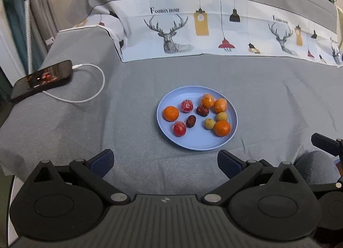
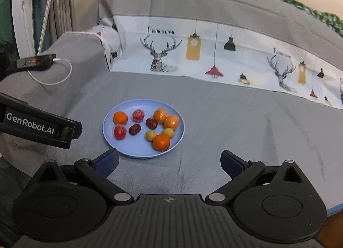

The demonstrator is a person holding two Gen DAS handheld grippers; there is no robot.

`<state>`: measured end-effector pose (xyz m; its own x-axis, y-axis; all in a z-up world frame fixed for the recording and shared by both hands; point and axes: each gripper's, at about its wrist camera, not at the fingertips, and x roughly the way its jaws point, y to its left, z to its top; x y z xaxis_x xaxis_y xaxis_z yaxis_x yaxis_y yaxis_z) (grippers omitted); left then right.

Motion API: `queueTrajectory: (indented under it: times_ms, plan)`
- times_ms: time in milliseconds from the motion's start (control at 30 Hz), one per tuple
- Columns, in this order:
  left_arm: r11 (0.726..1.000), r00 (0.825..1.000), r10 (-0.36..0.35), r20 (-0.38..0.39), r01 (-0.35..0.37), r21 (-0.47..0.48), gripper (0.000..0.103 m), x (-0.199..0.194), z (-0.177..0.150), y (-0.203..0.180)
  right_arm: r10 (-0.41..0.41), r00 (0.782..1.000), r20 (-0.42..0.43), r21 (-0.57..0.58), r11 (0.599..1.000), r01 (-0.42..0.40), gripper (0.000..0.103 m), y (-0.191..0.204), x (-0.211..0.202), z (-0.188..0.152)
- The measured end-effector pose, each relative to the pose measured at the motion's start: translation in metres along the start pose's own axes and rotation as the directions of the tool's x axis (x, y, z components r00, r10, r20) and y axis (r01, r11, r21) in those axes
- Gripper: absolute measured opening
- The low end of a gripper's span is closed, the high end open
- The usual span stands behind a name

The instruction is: Organize fruits

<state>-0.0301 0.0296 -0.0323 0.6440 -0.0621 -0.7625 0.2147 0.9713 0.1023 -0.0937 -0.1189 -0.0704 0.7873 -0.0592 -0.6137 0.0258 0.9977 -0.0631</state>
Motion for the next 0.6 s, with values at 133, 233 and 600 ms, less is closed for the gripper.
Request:
queueTrajectory:
  times_ms: [133,233,600]
  plan:
    - [1.000,1.000,0.017,0.007,-0.017,-0.002,0.103,-0.009,-0.004,-0.001,-0.005,1.000,0.020,-0.009,1.000,0.005,0.101,0.000,-0.012,-0.003]
    - [1.000,1.000,0.020,0.008,-0.020,-0.003,0.103,-0.012,-0.006,0.000,-0.007,0.999,0.032,-0.012,1.000,0.007,0.101,0.000,-0.018,-0.003]
    - [1.000,1.000,0.026,0.010,-0.026,0.007,0.103,-0.014,-0.006,-0.002,-0.004,0.999,0.038,-0.021,1.000,0.004,0.102,0.002,-0.022,-0.002]
